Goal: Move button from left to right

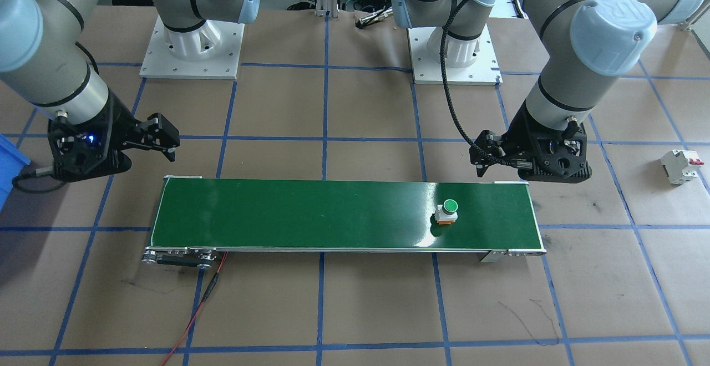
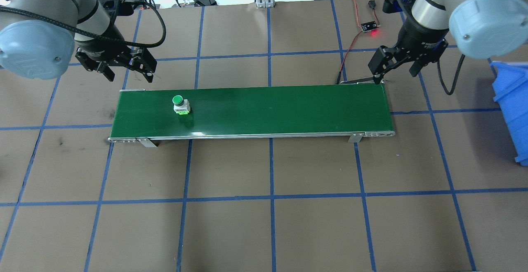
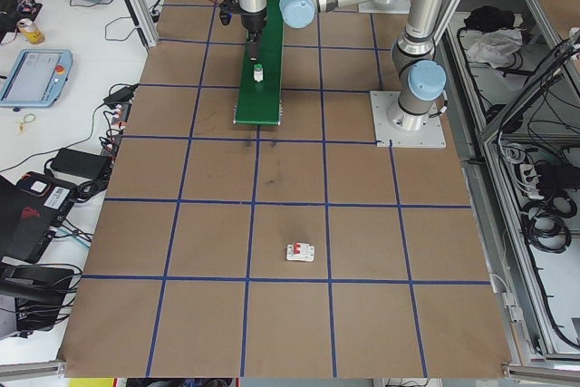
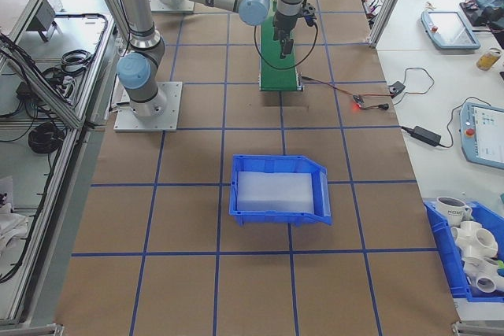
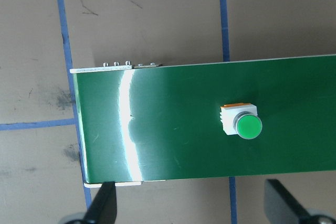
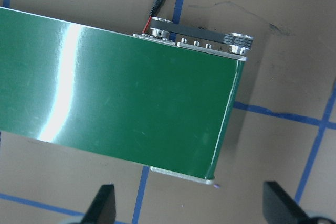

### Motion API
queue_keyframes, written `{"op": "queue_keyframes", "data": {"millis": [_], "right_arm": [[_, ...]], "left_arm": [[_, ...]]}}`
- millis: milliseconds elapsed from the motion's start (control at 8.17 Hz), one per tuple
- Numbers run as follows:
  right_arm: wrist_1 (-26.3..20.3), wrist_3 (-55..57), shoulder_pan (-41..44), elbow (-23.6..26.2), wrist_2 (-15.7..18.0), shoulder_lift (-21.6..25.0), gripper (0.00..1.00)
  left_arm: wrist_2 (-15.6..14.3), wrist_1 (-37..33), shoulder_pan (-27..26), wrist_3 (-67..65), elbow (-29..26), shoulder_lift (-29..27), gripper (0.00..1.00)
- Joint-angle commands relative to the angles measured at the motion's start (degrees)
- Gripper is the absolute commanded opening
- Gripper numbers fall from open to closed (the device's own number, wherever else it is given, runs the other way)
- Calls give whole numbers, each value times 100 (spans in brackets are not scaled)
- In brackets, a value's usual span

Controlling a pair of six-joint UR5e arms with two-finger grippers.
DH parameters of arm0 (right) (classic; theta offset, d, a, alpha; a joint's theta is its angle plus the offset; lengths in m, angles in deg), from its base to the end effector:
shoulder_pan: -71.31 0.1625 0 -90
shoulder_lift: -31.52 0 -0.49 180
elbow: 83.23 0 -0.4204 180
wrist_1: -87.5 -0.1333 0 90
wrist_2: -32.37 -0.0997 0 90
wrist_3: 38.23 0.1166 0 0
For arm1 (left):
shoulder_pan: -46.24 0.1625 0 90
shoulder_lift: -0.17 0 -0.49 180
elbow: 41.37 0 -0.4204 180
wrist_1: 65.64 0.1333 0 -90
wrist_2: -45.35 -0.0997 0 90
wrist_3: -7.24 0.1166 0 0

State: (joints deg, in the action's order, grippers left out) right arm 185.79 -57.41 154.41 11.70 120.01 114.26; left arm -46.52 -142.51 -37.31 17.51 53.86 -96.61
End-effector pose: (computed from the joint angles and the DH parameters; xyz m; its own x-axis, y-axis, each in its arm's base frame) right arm 0.0693 -0.5769 0.4368 -0.9759 -0.2094 -0.0611 -0.2126 0.9758 0.0507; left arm -0.0645 -0.5819 0.4470 -0.9972 0.0660 -0.0356 0.0665 0.9977 -0.0134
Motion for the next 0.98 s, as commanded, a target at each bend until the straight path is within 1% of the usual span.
{"op": "queue_keyframes", "data": {"millis": [0, 122, 245, 367, 490, 857], "right_arm": [[1048, 115, 4, 507, -474, -371, 100], [1243, 125, -5, 534, -475, -469, 100], [1262, 169, 4, 535, -519, -478, 100], [1254, 343, -5, 543, -806, -487, 100], [1262, 589, -5, 552, -1018, -504, 100], [1262, 591, -5, 596, -1011, -505, 99]], "left_arm": [[73, 14, -28, 11, 5, 80, 100], [47, 5, -29, 11, 5, 89, 100], [3, 5, -3, 28, 13, 98, 100], [3, 5, -3, 72, 31, 124, 100], [-6, 5, -3, 72, 48, 124, 100], [-6, 75, -3, 72, 66, 168, 100]]}}
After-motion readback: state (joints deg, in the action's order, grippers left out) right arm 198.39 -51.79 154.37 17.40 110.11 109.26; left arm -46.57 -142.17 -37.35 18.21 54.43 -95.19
